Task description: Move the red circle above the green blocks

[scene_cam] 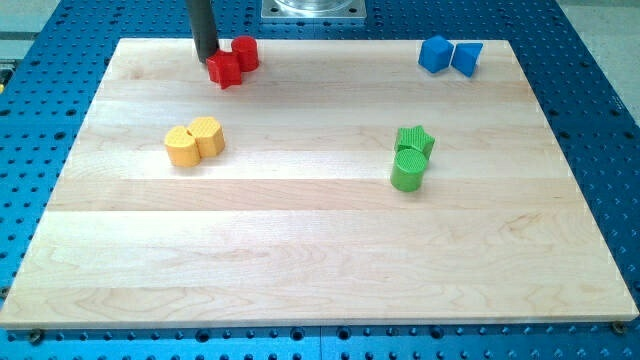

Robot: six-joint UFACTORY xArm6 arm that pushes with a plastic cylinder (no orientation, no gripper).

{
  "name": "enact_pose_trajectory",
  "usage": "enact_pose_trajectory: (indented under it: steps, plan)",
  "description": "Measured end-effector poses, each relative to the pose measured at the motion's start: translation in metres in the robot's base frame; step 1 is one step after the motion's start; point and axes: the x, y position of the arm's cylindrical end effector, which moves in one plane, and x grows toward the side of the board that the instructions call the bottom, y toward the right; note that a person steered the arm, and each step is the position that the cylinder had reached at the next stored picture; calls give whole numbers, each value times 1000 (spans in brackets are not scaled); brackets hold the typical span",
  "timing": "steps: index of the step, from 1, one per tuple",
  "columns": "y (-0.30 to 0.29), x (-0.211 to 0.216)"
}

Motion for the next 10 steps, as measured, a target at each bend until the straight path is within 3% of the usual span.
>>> enact_pose_trajectory:
  steps: [3,5,8,10]
  plan:
    - [160,2]
    - [110,-11]
    - [109,36]
    - [230,36]
